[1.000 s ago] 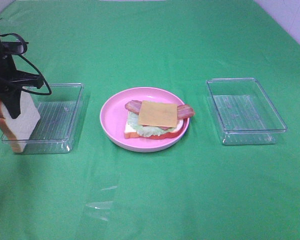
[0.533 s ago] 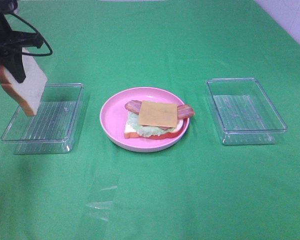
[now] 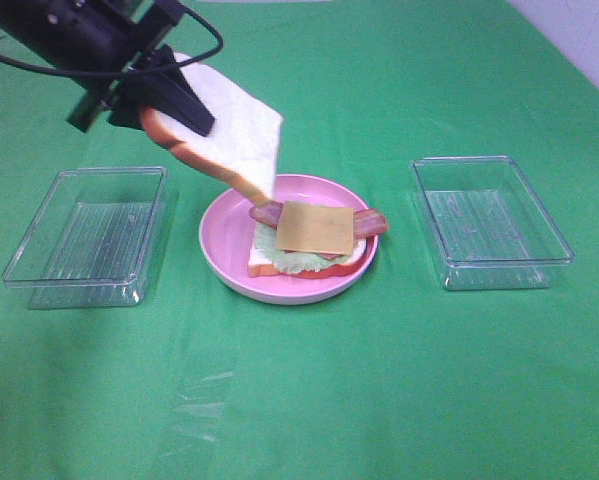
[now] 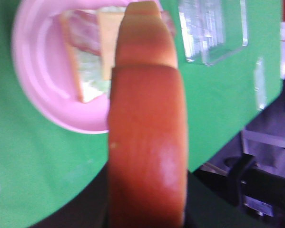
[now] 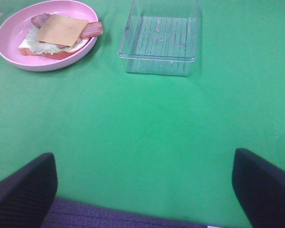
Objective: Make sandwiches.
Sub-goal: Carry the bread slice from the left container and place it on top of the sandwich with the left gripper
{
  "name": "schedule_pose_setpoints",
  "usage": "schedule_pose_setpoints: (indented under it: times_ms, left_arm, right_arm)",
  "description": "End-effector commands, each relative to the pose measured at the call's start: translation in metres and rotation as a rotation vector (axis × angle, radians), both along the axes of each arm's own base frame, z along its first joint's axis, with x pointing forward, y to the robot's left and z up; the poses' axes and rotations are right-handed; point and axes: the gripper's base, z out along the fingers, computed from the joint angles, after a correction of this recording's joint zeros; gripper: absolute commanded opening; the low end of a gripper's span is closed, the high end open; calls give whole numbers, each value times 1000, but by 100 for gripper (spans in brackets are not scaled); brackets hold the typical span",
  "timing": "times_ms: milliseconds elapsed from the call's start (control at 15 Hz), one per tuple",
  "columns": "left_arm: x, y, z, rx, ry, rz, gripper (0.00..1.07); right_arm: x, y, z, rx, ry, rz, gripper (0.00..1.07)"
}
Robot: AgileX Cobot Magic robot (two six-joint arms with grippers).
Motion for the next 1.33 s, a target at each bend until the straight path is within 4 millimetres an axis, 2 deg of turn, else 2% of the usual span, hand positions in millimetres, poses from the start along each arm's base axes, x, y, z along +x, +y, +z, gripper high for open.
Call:
schedule_pose_setpoints:
  times_ms: [67,267,333,533,867,1133,1333]
  left_arm:
    - [3,-27,-30,-148,-28,-7,0]
    - [15,-51,-61,-177,-64,102,0]
    - [15,-60,-77,-194,-35,101,0]
    - [13,-67,-102,-178,30,92,0]
    - [19,-68,-102,-193,-1,123,0]
    - [17,-74,-117,-301,86,108,0]
    - [18,-74,-123,-291,92,110,0]
  right_arm:
    - [-4,0,-1,12,-30,-13,96]
    - [-4,0,-1,12,-30,-13,96]
    - [-4,0,-1,12,-30,-13,96]
    - [-4,0,-1,13,-30,-12,96]
    - [-4,0,-1,12,-30,-13,96]
    - [-4,0,-1,12,-30,-13,96]
    - [-4,0,-1,12,-30,-13,96]
